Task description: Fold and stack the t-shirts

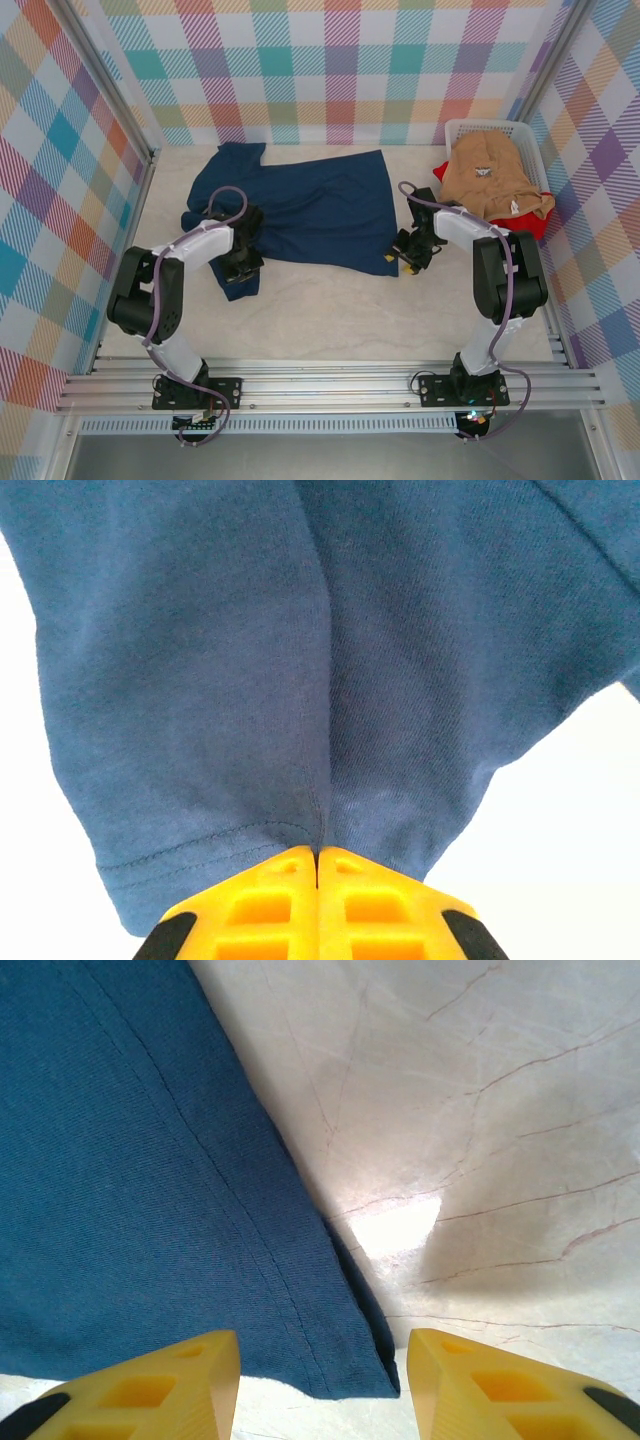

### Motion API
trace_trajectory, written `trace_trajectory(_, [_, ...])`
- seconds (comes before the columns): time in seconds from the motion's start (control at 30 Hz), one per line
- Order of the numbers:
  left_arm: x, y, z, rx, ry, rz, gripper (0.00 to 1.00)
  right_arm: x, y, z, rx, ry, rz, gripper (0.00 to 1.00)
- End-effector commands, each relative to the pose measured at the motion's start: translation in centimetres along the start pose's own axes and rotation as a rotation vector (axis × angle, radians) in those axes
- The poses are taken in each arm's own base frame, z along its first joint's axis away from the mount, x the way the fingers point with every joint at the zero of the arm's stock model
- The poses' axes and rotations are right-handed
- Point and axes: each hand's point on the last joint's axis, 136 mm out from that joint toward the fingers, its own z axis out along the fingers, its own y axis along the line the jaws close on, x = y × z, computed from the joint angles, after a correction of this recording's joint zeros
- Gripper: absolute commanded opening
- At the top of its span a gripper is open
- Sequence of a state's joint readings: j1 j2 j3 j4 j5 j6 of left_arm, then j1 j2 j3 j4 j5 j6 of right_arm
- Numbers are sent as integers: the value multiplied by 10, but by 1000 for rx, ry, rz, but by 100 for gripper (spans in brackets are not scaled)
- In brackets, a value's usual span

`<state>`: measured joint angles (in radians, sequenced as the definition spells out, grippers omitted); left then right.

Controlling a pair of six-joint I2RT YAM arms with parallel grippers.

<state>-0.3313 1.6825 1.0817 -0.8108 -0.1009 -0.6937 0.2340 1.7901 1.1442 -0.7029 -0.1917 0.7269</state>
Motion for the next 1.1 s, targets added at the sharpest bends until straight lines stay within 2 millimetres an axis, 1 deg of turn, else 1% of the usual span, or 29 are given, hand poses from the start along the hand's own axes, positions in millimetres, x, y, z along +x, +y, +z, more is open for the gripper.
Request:
trace_trajectory(0.0, [-1, 16, -24, -19, -44, -7, 0, -1, -2, -7, -1, -16, 25, 48])
trace_trajectory(0.03, [-2, 20, -32, -21, -67, -17, 0, -1, -3, -8, 2, -16, 27, 48])
trace_trajectory(0.13, [-2, 42, -57, -55, -136, -51, 0, 1, -6, -5, 16, -7, 43, 48])
trace_trajectory(0.23, [5, 68, -76, -88, -188, -119, 0, 5, -9, 1, 19, 15, 70, 41])
trace_trajectory(0.3, [13, 86, -83, -105, -214, -174, 0, 10, -14, 2, 44, 27, 88, 38])
trace_trajectory(0.43, [28, 109, -86, -113, -239, -263, 0, 22, -23, 1, 63, 44, 130, 39])
trace_trajectory(0.5, [34, 116, -85, -113, -243, -296, 0, 26, -21, 1, 42, 43, 136, 39])
trace_trajectory(0.63, [42, 125, -83, -116, -246, -323, 0, 26, -18, 7, 19, 46, 153, 40])
trace_trajectory(0.73, [44, 126, -83, -110, -239, -330, 0, 20, -20, 14, 41, 34, 159, 39])
trace_trajectory(0.8, [45, 126, -84, -102, -239, -335, 0, 11, -23, 17, 64, 0, 150, 32])
trace_trajectory(0.87, [46, 127, -85, -99, -244, -336, 0, 1, -21, 18, 77, -27, 125, 23])
trace_trajectory(0.97, [49, 131, -88, -100, -238, -339, 0, -9, -15, 17, 74, -53, 89, 1])
trace_trajectory(1.03, [57, 135, -88, -111, -217, -357, 0, -10, -18, 11, 93, -68, 73, 0])
trace_trajectory(1.07, [62, 138, -88, -114, -205, -378, 0, -9, -25, 6, 126, -82, 74, 0])
